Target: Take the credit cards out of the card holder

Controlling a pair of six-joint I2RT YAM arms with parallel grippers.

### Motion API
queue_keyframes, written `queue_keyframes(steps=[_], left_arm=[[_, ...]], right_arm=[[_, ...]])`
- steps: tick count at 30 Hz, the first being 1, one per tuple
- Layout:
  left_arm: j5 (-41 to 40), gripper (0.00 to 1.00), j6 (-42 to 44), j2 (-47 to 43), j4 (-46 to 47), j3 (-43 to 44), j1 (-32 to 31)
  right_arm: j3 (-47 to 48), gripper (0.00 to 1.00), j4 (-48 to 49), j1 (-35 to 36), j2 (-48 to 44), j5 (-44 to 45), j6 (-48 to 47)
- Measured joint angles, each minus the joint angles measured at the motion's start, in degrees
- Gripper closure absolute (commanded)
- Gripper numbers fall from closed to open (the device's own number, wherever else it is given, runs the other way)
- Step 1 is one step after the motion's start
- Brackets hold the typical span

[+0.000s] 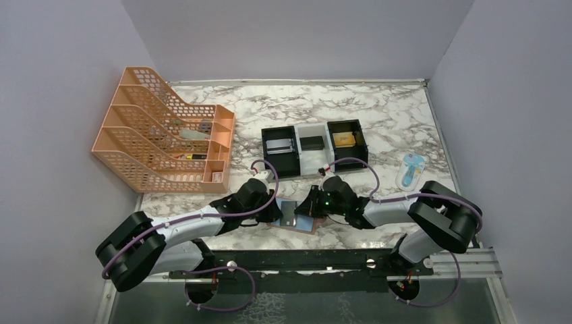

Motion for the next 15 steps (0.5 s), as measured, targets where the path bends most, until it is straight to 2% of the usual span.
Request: queue_keyframes(steps=[7, 15], left_arm=[[0.0, 0.77, 0.0, -0.1, -0.2, 0.0, 0.0], [0.0, 0.77, 0.0, -0.1, -0.3, 0.0, 0.0]], right_arm=[[-0.3, 0.99, -1.8, -0.7, -1.0, -1.8, -2.2], [0.0, 0.90, -2.3, -1.6, -0.4, -4.4, -3.5]])
